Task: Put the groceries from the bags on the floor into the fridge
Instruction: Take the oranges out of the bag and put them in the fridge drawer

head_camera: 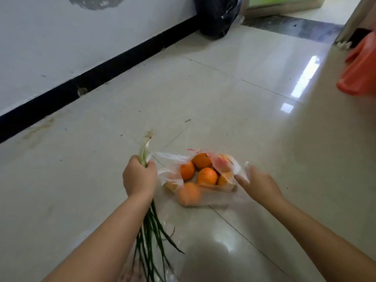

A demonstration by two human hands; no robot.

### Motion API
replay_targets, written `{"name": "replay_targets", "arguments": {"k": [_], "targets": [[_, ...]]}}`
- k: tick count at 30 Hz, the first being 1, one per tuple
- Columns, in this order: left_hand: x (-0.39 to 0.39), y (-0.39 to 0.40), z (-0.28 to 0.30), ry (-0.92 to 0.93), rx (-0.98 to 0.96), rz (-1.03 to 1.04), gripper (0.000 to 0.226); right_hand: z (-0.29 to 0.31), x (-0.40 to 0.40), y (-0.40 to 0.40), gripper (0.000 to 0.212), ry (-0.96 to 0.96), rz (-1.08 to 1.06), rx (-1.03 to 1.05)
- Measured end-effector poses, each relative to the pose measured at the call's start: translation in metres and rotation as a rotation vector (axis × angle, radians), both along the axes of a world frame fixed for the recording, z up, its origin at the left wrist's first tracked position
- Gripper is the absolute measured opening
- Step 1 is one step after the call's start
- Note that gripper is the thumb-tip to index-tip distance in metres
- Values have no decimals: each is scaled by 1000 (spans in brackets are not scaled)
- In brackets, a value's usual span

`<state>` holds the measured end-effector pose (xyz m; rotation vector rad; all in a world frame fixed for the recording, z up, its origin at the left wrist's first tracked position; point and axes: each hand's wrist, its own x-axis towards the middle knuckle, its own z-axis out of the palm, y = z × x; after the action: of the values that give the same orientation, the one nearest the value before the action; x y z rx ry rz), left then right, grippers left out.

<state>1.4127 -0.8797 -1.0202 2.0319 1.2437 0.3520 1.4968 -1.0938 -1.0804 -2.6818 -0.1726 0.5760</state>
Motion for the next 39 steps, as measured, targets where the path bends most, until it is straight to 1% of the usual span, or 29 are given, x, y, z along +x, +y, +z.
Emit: {"name": "replay_targets", "arguments": {"k": [2, 3, 4, 5, 6, 7, 8, 9, 10, 11, 12, 13, 15, 16, 18, 20, 23, 25, 28, 32, 34, 36, 39], "targets": [[-16, 10, -9, 130, 47, -12, 8, -8, -4, -3, 45, -26, -7, -103], [-22, 12, -13, 171, 51, -17, 9, -10, -6, -1, 52, -87, 7, -117], [-26, 13, -17, 198, 50, -27, 9, -15, -5, 2, 60, -231, 73, -114], [-30, 14, -21, 219, 50, -43, 6, -14, -6, 9, 64, -416, 195, -85], [-32, 14, -25, 238, 55, -69, 4, -18, -5, 17, 61, -605, 355, -34], [-33, 13, -27, 256, 67, -101, 6, -16, -5, 26, 52, -697, 546, 16], [-34, 12, -29, 270, 76, -133, 8, -14, -7, 35, 41, -731, 740, 1], [-34, 11, -30, 278, 81, -158, 10, -8, -11, 44, 30, -616, 870, -58], [-35, 10, -31, 284, 82, -178, 10, -1, -12, 54, 28, -443, 946, -121], [-35, 11, -32, 290, 82, -193, 11, 3, -13, 63, 43, -305, 963, -176], [-35, 12, -32, 296, 84, -204, 14, -2, -11, 69, 62, -258, 956, -193], [-36, 14, -33, 301, 86, -208, 19, -9, -8, 74, 66, -223, 922, -223], [-39, 19, -34, 308, 83, -203, 30, -18, -4, 84, 41, -222, 855, -311], [-40, 23, -35, 305, 78, -199, 30, -24, -2, 86, 37, -203, 824, -342], [-43, 29, -38, 306, 67, -199, 21, -33, 1, 91, 44, -140, 769, -405], [-46, 32, -41, 313, 42, -217, 16, -40, 0, 95, 48, -143, 740, -444], [-48, 34, -42, 305, 3, -274, 16, -46, -5, 95, 57, -143, 687, -399], [-46, 34, -41, 278, -12, -309, 16, -44, -8, 90, 62, -146, 661, -310], [-43, 33, -39, 218, -62, -359, 15, -26, -18, 77, 70, -156, 605, -92], [-50, 21, -19, 175, -111, -354, 20, 35, -33, 53, 76, -75, 362, 276], [-57, 13, 6, 168, -68, -331, 22, 76, -42, 43, 78, 23, 229, 409], [-62, 5, 45, 157, -29, -333, 27, 119, -55, 34, 78, 138, 84, 532], [-60, -6, 126, 111, -102, -403, 19, 193, -69, 26, 73, 241, -82, 664]]}}
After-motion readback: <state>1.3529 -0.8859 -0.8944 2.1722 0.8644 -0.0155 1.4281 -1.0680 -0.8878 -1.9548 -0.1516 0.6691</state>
